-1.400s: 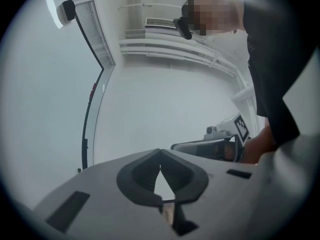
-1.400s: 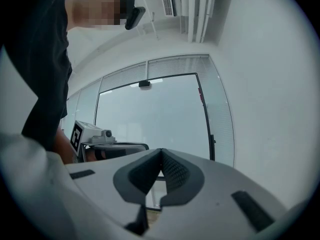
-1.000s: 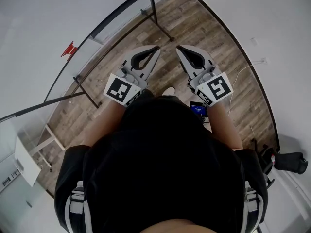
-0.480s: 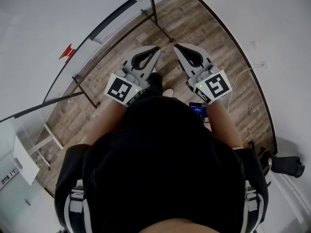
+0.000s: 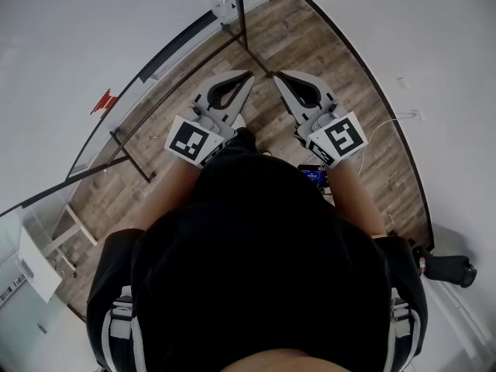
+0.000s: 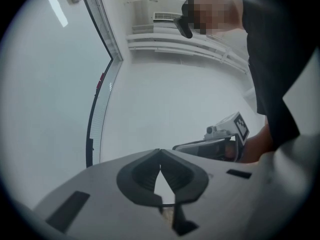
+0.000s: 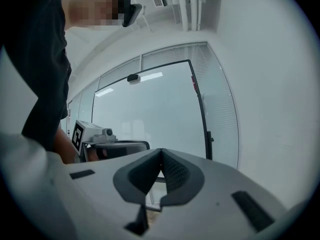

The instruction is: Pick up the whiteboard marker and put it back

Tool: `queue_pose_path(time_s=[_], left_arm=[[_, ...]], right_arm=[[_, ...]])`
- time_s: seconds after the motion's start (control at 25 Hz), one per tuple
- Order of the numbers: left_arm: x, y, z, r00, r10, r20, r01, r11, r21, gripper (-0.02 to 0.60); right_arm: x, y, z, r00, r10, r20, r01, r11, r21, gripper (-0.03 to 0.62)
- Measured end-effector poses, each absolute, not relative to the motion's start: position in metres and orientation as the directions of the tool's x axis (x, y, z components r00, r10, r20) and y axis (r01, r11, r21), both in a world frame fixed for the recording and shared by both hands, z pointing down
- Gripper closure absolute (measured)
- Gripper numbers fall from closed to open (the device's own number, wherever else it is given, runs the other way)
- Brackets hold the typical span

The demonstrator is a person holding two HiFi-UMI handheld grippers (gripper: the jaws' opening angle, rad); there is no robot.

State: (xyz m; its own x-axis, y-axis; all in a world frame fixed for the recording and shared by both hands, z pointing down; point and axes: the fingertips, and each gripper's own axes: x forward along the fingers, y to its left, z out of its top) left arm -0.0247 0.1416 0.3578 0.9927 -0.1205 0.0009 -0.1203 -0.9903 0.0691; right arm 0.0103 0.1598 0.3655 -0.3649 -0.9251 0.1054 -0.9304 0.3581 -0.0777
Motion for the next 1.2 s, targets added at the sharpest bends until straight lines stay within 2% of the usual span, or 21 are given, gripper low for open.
queue_pose_path(time_s=[0.68, 1.2], left_arm=[[-0.011, -0.003, 0.369, 0.989, -0.147, 0.001, -0.147, -0.985, 0.095, 0.577], [-0.011, -0.077, 0.385, 0.986, -0.167, 0.005, -0.166, -0.979, 0.121, 0.577]], right_arm=[[0.020, 0.020, 0.369, -0.380, -0.913, 0.151, -0.925, 0.374, -0.071, 0.598], [0.026, -0.046, 0.386, -0.362, -0.912, 0.192, -0.932, 0.353, -0.080, 0.598]])
